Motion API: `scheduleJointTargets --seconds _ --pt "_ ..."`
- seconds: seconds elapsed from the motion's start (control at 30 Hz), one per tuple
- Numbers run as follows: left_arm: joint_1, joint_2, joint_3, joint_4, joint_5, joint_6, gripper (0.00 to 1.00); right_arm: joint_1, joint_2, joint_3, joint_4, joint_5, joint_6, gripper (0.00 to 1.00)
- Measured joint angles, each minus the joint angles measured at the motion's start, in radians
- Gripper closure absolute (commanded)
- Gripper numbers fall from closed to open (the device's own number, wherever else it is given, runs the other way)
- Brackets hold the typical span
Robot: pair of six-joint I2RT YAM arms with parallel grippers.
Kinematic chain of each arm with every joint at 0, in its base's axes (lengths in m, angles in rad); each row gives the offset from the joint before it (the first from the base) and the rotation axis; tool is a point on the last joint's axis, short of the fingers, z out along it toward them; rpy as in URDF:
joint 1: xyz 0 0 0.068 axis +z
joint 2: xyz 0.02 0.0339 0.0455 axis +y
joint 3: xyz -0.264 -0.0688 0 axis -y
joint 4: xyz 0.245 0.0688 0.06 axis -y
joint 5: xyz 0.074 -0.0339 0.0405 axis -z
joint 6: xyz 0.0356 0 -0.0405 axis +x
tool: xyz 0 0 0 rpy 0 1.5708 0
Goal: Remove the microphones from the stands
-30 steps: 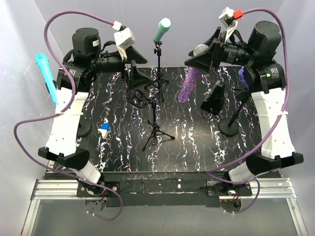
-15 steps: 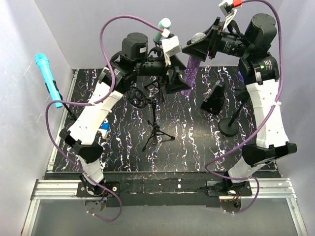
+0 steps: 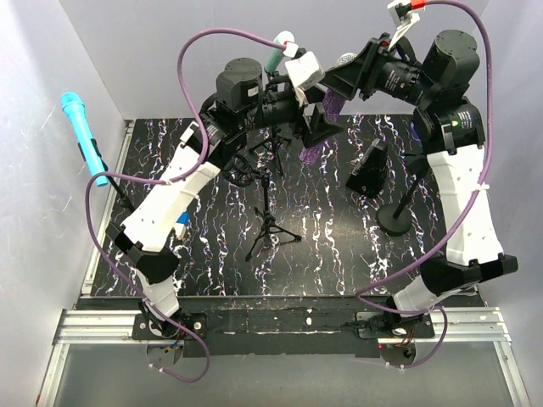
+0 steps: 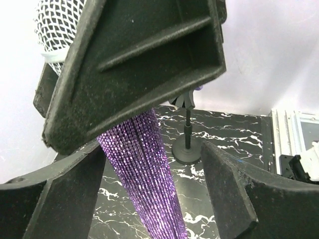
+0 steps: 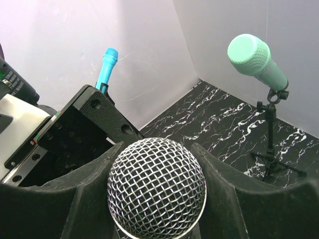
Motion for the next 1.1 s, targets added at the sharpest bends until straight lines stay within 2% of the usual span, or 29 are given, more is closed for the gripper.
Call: scheduleJointTargets --seconds 0.1,0.27,0.3,0.37,0.43,0.47,0.7,0.83,0.93,1.1 --pt "-0.021 0.001 -0.007 0.015 -0.058 0.002 0.36 0.001 -0.014 -0.021 0.004 0.007 0.014 0.99" --pt "-0.030 0.002 -0.018 0.036 -0.129 0.010 0.62 0.005 -0.031 -0.040 0.014 0.015 0.031 0.99" --pt "-0.030 0.002 -0.020 0.037 -0.132 0.012 0.66 0.006 -0.032 -0.043 0.019 0.018 0.029 0.81" --pt "-0.027 0.002 -0.021 0.039 -0.138 0.013 0.79 0.005 -0.039 -0.053 0.030 0.018 0.024 0.27" --pt "-0.023 0.002 -0.023 0.035 -0.134 0.021 0.97 0.006 -0.045 -0.069 0.038 0.021 0.026 0.19" --pt "-0.025 0.002 -0.025 0.032 -0.135 0.027 1.00 0.006 -0.047 -0.075 0.041 0.019 0.028 0.18" --pt "-0.031 0.038 0.033 0.005 -0.236 0.061 1.00 0.008 -0.098 -0.142 0.048 0.029 -0.011 0.14" --pt "-0.035 0.068 0.108 0.014 -0.373 0.109 1.00 -0.002 -0.153 -0.176 0.050 0.080 -0.051 0.13" --pt "-0.034 0.070 0.121 0.084 -0.529 0.175 1.00 -0.002 -0.227 -0.234 0.047 0.082 -0.083 0.12" --pt "-0.030 0.068 0.153 0.216 -0.753 0.412 1.00 0.009 -0.342 -0.380 0.028 0.028 -0.143 0.12"
